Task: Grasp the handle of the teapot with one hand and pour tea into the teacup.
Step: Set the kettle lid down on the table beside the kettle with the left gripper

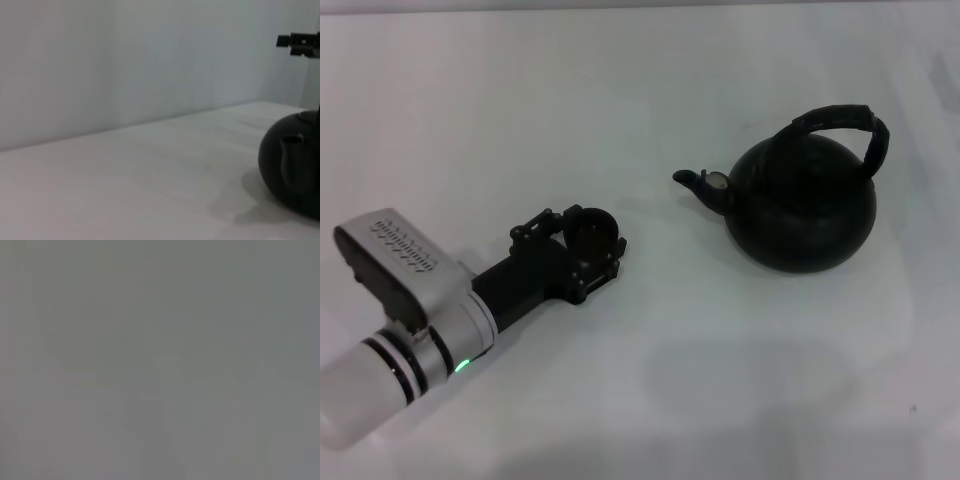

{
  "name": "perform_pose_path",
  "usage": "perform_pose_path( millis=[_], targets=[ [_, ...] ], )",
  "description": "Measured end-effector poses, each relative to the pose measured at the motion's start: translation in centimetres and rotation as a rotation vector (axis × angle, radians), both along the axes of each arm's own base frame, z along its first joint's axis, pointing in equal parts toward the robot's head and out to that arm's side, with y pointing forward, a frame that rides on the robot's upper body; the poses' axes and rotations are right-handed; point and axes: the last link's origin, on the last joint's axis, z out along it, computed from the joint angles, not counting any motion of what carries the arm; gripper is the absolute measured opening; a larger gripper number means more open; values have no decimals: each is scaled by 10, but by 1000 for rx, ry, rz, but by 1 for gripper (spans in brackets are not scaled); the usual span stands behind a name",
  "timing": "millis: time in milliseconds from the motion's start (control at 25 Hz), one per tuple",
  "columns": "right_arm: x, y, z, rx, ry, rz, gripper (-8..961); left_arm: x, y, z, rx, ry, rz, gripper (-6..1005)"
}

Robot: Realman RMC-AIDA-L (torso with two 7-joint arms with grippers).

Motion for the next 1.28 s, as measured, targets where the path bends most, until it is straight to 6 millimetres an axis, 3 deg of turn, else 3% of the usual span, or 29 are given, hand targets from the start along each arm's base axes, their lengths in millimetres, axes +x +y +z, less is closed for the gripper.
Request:
perform_pose_path(
  millis=[720,1280],
  targets=[
    [3,-3,-1,-2,1,-10,837,-1,-6,-1,1,-12,3,690],
    [3,-3,1,4,0,-7,837,-2,-5,3,29,-37,26,756]
  ],
)
